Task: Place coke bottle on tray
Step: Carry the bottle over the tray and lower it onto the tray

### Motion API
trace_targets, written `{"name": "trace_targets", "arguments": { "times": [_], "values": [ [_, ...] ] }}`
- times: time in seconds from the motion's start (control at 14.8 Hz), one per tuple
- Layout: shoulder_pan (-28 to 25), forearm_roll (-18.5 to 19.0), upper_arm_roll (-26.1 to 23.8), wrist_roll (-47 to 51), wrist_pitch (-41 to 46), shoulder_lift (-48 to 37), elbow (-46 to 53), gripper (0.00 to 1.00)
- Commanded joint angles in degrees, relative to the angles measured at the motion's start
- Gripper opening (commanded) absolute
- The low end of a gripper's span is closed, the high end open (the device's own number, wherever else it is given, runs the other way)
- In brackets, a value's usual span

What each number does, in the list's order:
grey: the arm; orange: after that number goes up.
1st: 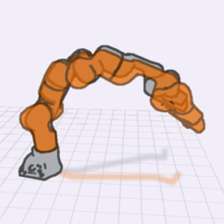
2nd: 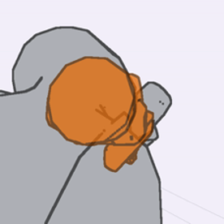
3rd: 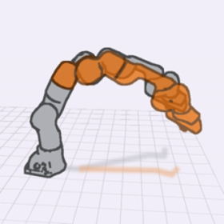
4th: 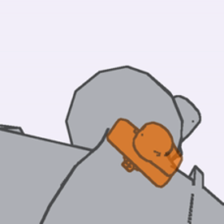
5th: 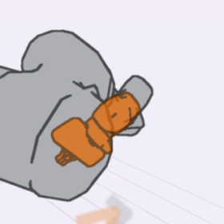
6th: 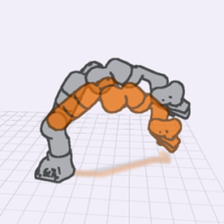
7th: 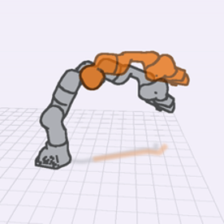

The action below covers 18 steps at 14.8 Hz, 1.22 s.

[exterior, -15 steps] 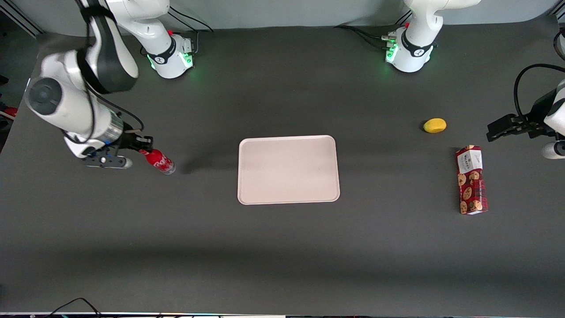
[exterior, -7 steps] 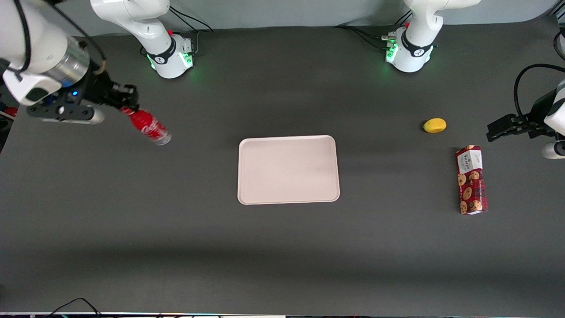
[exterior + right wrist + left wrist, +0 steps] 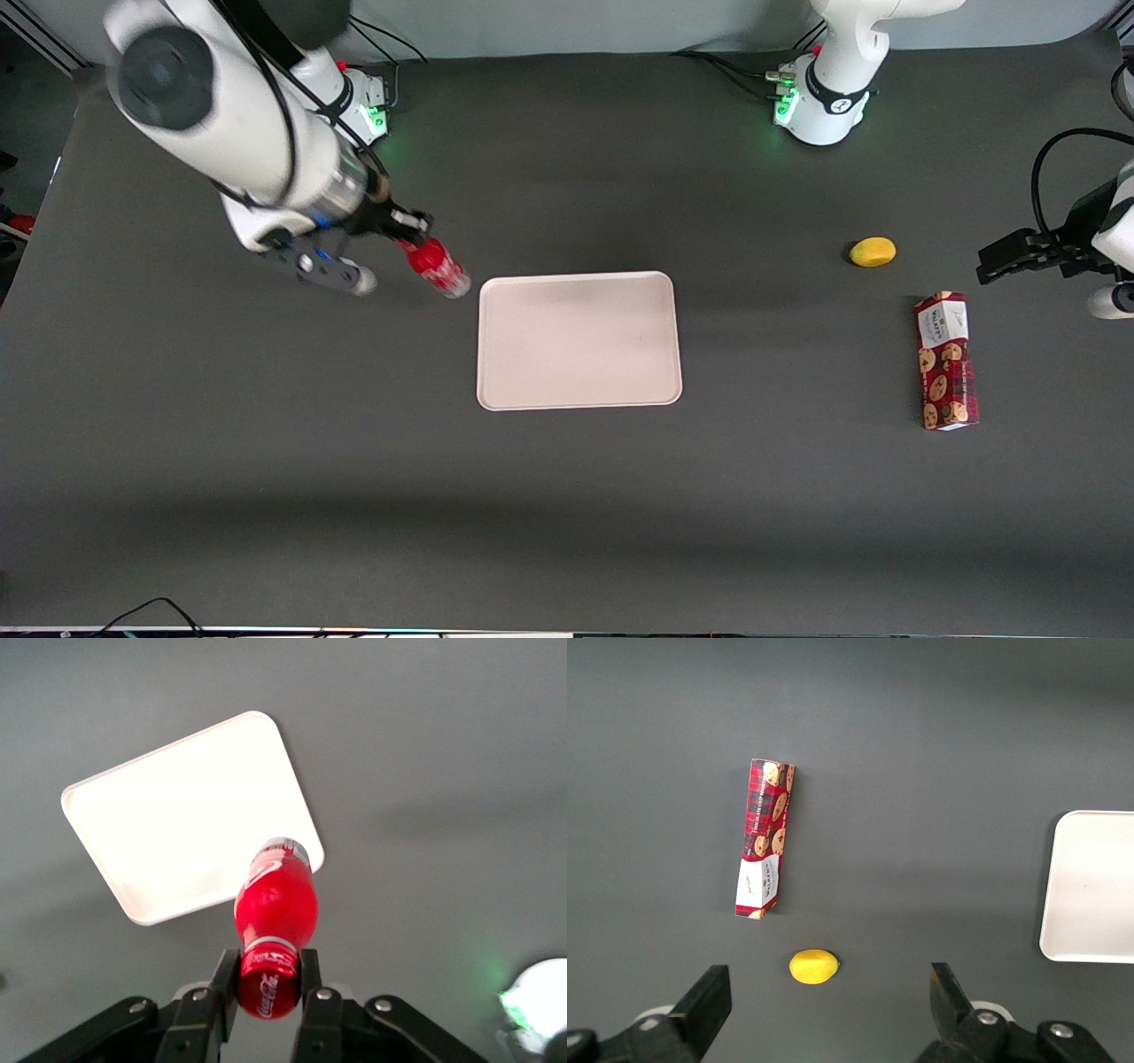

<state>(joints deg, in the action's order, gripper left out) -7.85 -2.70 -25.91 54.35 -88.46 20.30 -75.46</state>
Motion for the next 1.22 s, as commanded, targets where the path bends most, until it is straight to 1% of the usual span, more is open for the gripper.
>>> {"name": "trace_targets", "arguments": {
  "times": [0.0,0.07,0.2,0.27,0.34,0.47,0.54,0.61,0.68,0.88,1.01,1.15],
  "values": [
    [-1.4,6.4,-3.1,7.0,-7.7,8.8,2.0,0.00],
    [-1.5,8.6,-3.4,8.3,-11.6,10.4,-0.5,0.00],
    [-1.5,10.7,-3.4,10.2,-20.0,11.4,-7.2,0.00],
    [-1.5,12.0,-3.4,10.6,-22.3,11.4,-9.9,0.00],
    [-1.3,12.9,-3.4,10.7,-22.9,11.4,-11.3,0.00],
    [-1.5,13.1,-3.4,10.7,-23.0,11.3,-12.7,0.00],
    [-1.5,13.2,-3.4,11.0,-23.6,11.2,-13.2,0.25],
    [-1.3,13.9,-3.4,12.8,-24.0,11.3,-13.3,0.82],
    [-1.3,14.9,-3.4,13.5,-24.0,11.4,-13.3,1.00],
    [-0.9,15.3,-3.5,12.9,-23.4,9.9,-12.6,1.00],
    [-0.5,15.3,-3.5,12.4,-22.9,5.7,-12.5,1.00],
    [0.3,15.3,-3.5,8.7,-17.6,0.6,-10.6,1.00]
  ]
}}
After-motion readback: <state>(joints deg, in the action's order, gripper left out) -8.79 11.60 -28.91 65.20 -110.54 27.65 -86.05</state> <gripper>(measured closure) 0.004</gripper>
